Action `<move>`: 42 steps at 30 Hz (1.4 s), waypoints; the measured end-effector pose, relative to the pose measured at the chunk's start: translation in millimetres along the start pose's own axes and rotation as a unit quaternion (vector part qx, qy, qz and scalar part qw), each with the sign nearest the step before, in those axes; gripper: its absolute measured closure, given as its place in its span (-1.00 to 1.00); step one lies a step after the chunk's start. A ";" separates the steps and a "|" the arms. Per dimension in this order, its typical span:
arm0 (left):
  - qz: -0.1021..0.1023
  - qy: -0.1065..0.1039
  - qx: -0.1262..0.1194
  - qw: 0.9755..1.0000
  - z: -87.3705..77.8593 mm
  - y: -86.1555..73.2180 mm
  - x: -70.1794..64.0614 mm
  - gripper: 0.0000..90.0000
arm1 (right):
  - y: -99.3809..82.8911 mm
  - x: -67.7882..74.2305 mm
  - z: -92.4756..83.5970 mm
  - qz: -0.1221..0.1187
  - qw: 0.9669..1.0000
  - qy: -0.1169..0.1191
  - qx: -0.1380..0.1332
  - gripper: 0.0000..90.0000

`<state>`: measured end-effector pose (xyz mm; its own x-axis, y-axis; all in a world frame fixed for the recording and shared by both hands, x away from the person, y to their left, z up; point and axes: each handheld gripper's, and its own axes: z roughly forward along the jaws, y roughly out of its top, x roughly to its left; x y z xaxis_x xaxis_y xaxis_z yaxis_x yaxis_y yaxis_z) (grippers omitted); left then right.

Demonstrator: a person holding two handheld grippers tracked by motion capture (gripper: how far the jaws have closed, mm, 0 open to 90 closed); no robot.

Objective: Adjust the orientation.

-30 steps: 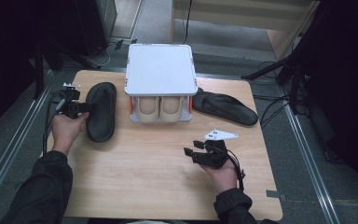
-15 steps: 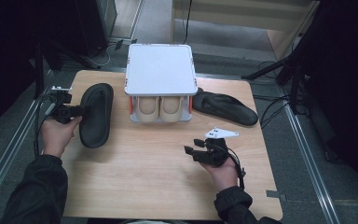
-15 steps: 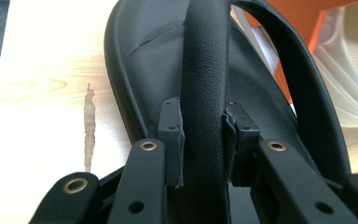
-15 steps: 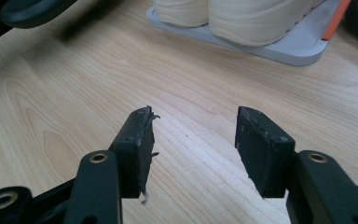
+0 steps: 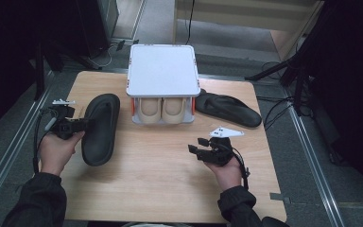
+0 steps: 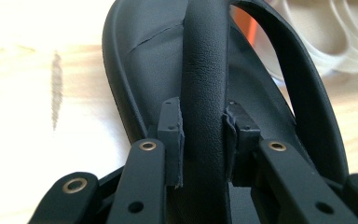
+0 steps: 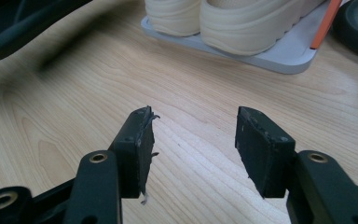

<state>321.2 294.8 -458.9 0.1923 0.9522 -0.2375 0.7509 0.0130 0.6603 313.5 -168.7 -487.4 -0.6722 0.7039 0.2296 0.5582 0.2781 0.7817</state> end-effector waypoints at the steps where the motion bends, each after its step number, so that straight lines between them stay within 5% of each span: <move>1: 0.002 0.000 0.002 1.000 -1.2 -1.9 -2.4 0.61 | 0.5 -0.5 -0.1 -0.001 1.000 0.000 -0.002 0.05; 25: 0.026 -0.051 -0.002 0.998 -17.1 -49.8 -57.1 0.60 | 9.8 -11.2 5.1 0.006 1.000 -0.012 -0.012 0.04; 42: 0.062 -0.081 0.024 0.994 2.7 -66.9 -93.8 0.60 | 11.2 -11.6 5.4 0.005 1.000 -0.013 -0.015 0.04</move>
<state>254.7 203.7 -482.7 0.3820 0.8838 -0.2699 0.7437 -0.1206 0.6576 330.2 -170.2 -484.4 -0.6527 0.7241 0.2227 0.5504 0.2513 0.7962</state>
